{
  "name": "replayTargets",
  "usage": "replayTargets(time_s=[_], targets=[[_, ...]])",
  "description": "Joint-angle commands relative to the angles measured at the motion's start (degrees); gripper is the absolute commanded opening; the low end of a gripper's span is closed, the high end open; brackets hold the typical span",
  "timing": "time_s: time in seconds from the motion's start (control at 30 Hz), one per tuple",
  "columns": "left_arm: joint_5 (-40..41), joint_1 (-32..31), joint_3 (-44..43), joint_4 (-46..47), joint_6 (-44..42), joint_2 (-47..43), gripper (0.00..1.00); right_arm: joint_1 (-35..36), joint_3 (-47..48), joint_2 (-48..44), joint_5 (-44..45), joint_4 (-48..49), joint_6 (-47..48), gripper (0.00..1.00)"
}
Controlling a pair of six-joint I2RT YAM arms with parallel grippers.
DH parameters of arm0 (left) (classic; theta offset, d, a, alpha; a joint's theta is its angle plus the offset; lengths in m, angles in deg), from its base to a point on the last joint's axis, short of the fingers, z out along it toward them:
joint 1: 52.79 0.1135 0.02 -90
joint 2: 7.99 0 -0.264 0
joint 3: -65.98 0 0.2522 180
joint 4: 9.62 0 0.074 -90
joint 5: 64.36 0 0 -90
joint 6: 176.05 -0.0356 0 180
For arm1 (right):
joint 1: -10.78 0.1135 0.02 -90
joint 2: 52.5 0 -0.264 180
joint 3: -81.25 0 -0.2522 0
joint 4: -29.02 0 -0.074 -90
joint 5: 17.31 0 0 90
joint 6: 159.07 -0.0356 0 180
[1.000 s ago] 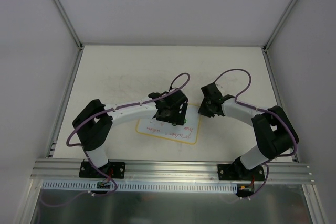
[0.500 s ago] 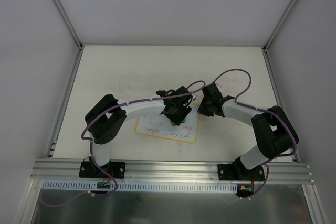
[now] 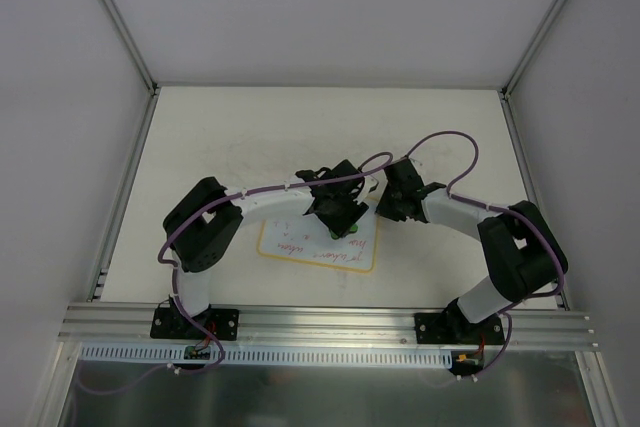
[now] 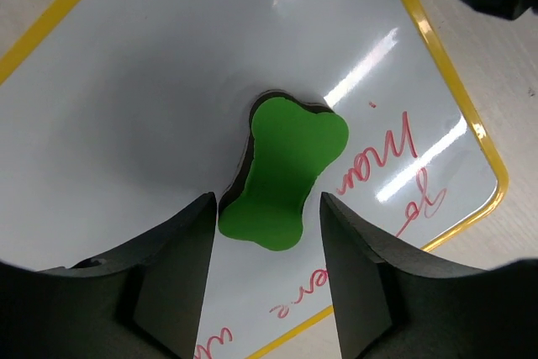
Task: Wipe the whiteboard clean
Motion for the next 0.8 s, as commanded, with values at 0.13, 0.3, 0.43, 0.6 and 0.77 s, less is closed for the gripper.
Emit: replayTargets(time_s=[0.13,0.3,0.43,0.6,0.77], targets=[[-1.76,0.52,-0.16,3.19,-1.26,-0.75,0.57,-0.1,-2.74,4.24,0.2,-6.11,0.84,0.18],[-3.08,0.79,0.1,3.63,-1.61,0.12,0.56,-0.1,-2.65,4.33,0.11,-6.02,0.92,0.18],[-2.99,0.87,0.8,4.15,-1.43,0.83,0.47,-0.1,-2.57,4.33,0.2,-6.11,0.84,0.18],[-3.26,0.96,3.17,4.68,0.32,-0.22,0.27,-0.1,-2.57,4.42,0.46,-6.11,0.66,0.18],[-1.67,0.96,5.9,4.6,6.01,-1.54,0.13,-0.1,-2.65,4.68,0.46,-6.29,0.4,0.18]])
